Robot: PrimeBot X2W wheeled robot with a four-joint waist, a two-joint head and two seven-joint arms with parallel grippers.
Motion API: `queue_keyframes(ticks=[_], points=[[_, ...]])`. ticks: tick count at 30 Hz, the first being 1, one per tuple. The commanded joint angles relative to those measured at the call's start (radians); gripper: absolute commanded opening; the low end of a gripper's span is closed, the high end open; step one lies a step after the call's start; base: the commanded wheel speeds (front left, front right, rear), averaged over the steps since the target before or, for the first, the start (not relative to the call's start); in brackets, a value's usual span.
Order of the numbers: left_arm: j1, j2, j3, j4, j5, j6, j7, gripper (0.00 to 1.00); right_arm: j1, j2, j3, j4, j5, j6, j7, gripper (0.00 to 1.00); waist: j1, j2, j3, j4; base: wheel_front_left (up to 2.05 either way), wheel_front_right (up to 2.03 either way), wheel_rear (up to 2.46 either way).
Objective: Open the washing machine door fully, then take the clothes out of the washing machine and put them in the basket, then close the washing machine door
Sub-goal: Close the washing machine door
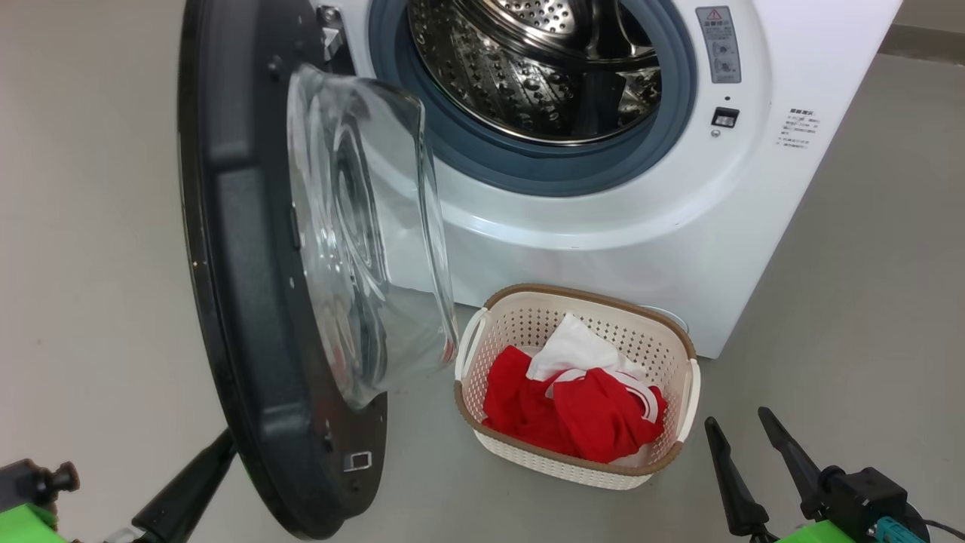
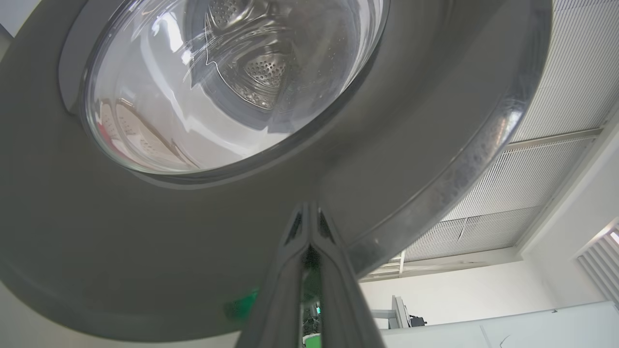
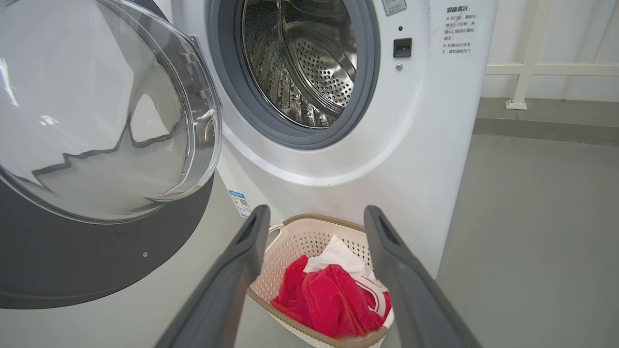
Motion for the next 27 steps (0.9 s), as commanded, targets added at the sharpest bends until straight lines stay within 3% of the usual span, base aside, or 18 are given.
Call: queue_keyframes(ticks=[1,15,27], points=[[-0.037,0.009,0.048,-0.03,0.009,-0.006,0.024,0.0,-0.038,-0.01,0.02,-0.025,-0.008,0.007,-0.006,1.0,0.0,0.0,0.006,-0.007,0.0,0.0,0.0],[-0.145,-0.12,0.021,-0.019,0.134,-0.006,0.113,0.0,-0.071,-0.008,0.014,-0.029,-0.015,0.007,-0.006,1.0,0.0,0.0,0.043,-0.071,0.0,0.0,0.0],[-0.26,-0.186,-0.118,0.009,0.235,-0.006,0.03,0.0,-0.106,0.001,-0.006,-0.041,-0.019,0.007,-0.006,1.0,0.0,0.0,0.096,-0.149,0.0,0.0,0.0]])
